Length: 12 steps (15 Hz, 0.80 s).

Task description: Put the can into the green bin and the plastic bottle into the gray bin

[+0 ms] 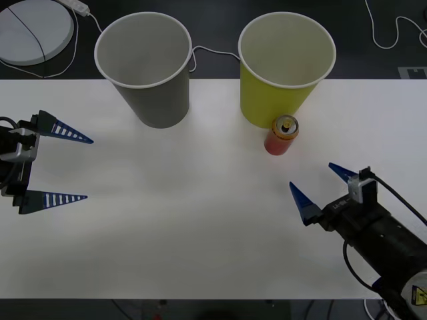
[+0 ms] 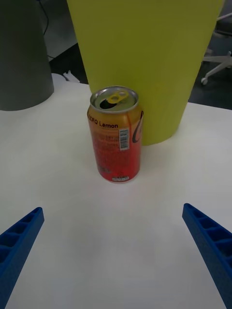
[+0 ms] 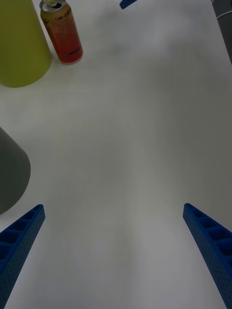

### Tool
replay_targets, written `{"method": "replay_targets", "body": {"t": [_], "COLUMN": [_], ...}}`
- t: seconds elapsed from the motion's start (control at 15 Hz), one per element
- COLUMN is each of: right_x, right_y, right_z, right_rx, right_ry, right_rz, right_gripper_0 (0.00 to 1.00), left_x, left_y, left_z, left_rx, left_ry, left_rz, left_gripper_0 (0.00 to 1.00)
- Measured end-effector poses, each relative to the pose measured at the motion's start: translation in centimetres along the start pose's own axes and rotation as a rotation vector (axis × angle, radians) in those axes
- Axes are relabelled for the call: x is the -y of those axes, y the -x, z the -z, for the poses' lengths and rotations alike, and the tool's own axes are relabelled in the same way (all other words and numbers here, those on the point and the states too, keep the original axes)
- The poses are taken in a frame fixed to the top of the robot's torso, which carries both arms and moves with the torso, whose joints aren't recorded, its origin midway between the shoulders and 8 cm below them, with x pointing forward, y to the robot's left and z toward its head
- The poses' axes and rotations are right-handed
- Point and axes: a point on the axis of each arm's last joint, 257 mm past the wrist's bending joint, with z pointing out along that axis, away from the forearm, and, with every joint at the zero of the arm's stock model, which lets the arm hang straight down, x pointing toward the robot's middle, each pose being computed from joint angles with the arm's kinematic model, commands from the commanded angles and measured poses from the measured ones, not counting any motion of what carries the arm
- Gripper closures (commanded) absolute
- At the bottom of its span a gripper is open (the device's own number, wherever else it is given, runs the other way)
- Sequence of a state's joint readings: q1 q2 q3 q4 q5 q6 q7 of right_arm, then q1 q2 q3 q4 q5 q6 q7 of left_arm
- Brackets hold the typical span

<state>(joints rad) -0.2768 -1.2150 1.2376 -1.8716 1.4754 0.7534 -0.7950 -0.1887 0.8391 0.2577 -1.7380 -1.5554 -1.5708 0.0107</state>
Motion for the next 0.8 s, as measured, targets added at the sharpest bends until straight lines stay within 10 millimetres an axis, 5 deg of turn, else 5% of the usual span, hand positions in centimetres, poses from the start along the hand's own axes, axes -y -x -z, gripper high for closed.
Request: {"method": "replay_targets", "body": {"t": [0.8], "right_x": [-1.1], "right_y": [-1.0], "right_z": [-6.5], "right_rx": [0.065], "right_ry": [-0.048], "right_rz": [-0.004], "right_gripper_0": [0.0], "left_x": [0.0], "left_y": [0.0], "left_z": [0.0], "left_rx": [0.0], "left_ry": [0.0], "left_rz": [0.0], "left_gripper_0": [0.0]}}
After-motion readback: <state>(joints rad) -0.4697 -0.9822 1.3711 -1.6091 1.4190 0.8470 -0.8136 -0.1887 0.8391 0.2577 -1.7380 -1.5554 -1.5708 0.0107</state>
